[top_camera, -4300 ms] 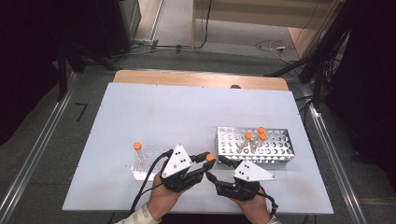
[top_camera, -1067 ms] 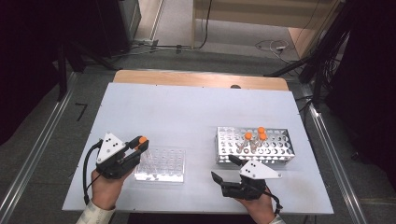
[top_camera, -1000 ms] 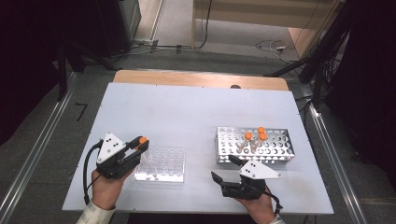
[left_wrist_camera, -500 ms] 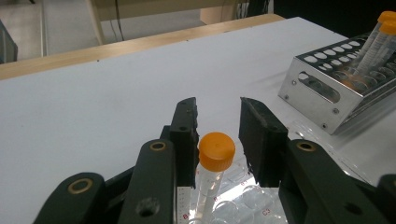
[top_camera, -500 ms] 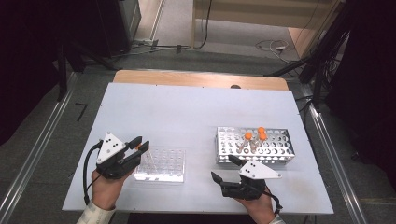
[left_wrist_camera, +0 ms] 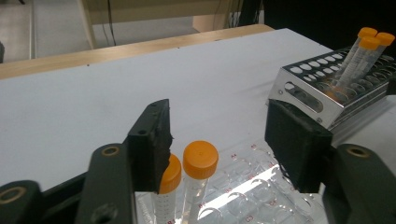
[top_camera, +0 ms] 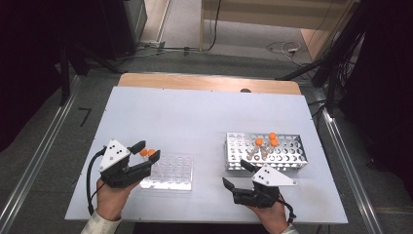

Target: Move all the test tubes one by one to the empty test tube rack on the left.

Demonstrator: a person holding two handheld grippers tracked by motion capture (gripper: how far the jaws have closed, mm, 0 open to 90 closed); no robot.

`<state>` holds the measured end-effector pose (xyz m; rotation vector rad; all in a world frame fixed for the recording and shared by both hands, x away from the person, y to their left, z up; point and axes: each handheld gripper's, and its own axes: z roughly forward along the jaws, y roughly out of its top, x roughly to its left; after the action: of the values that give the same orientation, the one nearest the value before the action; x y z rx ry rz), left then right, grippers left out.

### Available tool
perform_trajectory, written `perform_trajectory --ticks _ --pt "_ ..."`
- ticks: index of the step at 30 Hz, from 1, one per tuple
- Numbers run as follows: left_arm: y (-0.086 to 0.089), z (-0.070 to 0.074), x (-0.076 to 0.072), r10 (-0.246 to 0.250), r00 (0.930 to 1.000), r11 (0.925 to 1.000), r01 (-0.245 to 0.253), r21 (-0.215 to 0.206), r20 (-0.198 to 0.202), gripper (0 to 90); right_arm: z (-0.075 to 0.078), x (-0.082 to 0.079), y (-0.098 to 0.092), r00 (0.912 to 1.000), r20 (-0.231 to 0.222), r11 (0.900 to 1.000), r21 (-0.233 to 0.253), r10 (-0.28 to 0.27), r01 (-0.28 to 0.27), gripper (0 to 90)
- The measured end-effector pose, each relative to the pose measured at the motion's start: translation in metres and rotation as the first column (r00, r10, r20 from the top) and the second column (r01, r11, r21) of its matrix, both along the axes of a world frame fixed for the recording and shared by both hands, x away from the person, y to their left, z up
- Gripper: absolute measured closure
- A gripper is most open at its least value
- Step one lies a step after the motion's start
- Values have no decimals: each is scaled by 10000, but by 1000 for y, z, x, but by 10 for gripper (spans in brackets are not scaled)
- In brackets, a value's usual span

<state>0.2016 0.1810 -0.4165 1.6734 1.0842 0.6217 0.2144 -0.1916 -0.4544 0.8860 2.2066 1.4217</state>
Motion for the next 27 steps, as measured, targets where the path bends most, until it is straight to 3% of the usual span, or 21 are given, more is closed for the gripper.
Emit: perform_trajectory --ticks 4,7,18,27 --pt "-3 0 1 -344 9994 9992 344 -180 -43 239 1 1 -3 9999 23 9999 81 -117 117 183" --pt "-5 -1 0 -374 9993 9991 373 -185 -27 206 2 2 -6 9998 74 9997 110 -201 200 183" --pt "-8 -3 -1 -510 9987 9984 511 -232 17 205 6 7 -17 9974 142 9973 210 -701 698 186" --pt "-10 -4 -1 -590 9982 9979 591 -282 43 204 6 15 -29 9902 312 9904 265 -1364 1356 193"
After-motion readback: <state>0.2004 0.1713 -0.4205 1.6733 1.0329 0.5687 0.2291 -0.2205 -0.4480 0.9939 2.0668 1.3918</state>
